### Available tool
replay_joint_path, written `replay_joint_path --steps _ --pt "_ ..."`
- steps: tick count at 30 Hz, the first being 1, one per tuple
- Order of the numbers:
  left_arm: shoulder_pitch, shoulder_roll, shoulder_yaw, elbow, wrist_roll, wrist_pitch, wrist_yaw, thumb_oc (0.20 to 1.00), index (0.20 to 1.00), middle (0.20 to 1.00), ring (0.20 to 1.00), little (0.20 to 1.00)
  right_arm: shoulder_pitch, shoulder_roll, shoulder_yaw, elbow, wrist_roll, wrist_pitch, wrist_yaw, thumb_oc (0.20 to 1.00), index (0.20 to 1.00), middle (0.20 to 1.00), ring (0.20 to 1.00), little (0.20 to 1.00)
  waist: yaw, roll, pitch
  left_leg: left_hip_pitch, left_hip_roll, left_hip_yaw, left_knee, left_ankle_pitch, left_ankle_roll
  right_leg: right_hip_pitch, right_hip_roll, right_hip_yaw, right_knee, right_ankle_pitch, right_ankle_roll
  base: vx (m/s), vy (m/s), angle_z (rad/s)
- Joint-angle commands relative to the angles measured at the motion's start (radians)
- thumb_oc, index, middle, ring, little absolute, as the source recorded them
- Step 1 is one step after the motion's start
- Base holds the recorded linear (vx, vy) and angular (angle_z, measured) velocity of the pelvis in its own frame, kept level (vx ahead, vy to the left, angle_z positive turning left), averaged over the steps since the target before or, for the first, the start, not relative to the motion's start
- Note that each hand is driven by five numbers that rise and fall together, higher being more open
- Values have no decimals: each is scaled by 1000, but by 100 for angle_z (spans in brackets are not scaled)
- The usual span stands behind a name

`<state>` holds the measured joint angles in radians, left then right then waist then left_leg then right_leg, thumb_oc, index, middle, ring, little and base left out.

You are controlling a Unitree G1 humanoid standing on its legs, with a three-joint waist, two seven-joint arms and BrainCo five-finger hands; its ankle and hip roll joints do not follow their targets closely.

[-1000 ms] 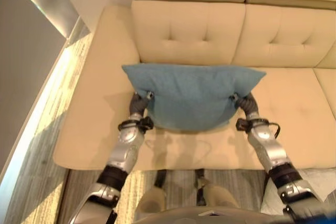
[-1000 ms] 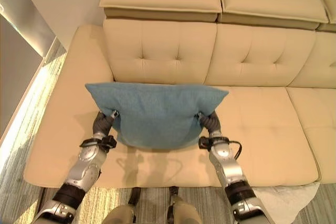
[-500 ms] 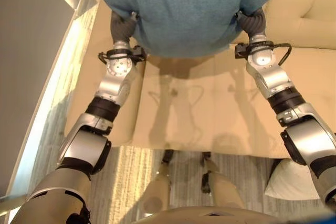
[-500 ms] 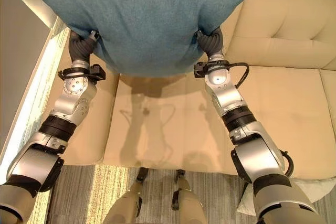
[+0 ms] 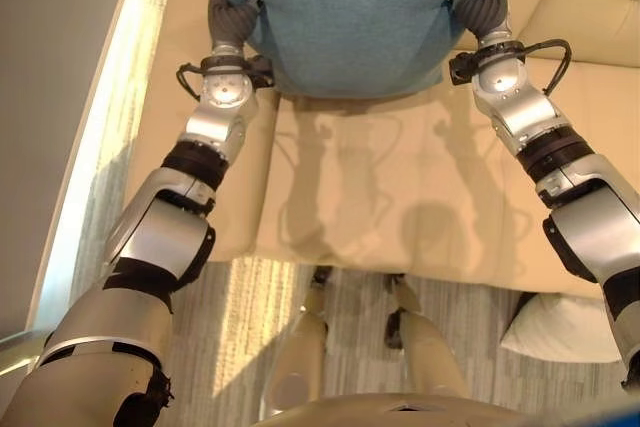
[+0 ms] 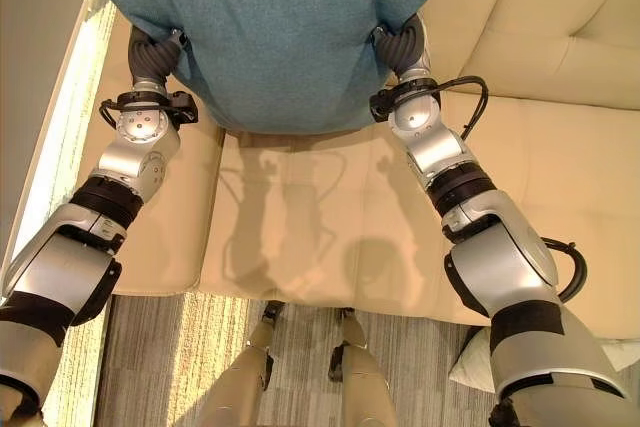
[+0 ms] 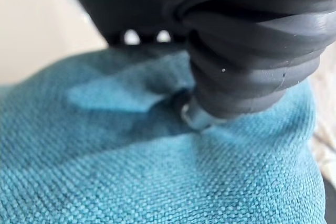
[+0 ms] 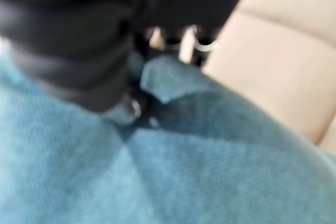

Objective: Pick up all the scattered cushions and arrange them neatly on the sofa.

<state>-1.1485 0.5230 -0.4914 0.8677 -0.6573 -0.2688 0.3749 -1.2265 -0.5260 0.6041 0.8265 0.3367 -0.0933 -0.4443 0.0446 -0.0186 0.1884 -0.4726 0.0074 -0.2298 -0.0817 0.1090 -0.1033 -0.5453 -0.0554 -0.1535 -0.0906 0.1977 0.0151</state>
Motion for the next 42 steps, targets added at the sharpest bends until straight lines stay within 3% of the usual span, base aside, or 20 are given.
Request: replay_joint_path --steps 1,8,16,29,42 --pt "-179 9 -47 -18 1 -77 -39 200 200 200 200 200 -188 16 28 -28 -70 -65 -9 200 200 200 200 200 -10 -34 -1 4 -55 63 -6 -2 7 53 -23 33 4 -50 132 6 25 -7" --pt "-147 -32 -55 -61 -7 -74 -42 200 200 200 200 200 -157 7 20 -54 -100 -46 -21 200 200 200 200 200 -32 -29 2 2 -58 74 -6 3 10 45 -22 42 3 -49 133 11 19 -7" --pt "-92 3 -24 -217 -11 -89 -28 200 200 200 200 200 -127 -39 11 -166 -125 -24 -28 200 200 200 200 200 -36 -23 10 22 -62 90 -6 -3 10 59 -24 42 3 -51 130 2 -4 -5" --pt "180 -52 96 -455 43 -65 -27 200 200 200 200 200 111 -43 -129 -366 -256 16 3 200 200 200 200 200 -32 -20 23 99 -60 119 -6 -31 23 133 -33 45 3 -70 118 -3 -1 -1" --pt "26 9 34 -283 86 -49 -25 200 200 200 200 200 40 -9 -98 -237 -237 -6 -5 200 200 200 200 200 -35 -23 37 5 -47 125 -6 5 20 32 -29 50 3 -38 123 -27 -2 0"
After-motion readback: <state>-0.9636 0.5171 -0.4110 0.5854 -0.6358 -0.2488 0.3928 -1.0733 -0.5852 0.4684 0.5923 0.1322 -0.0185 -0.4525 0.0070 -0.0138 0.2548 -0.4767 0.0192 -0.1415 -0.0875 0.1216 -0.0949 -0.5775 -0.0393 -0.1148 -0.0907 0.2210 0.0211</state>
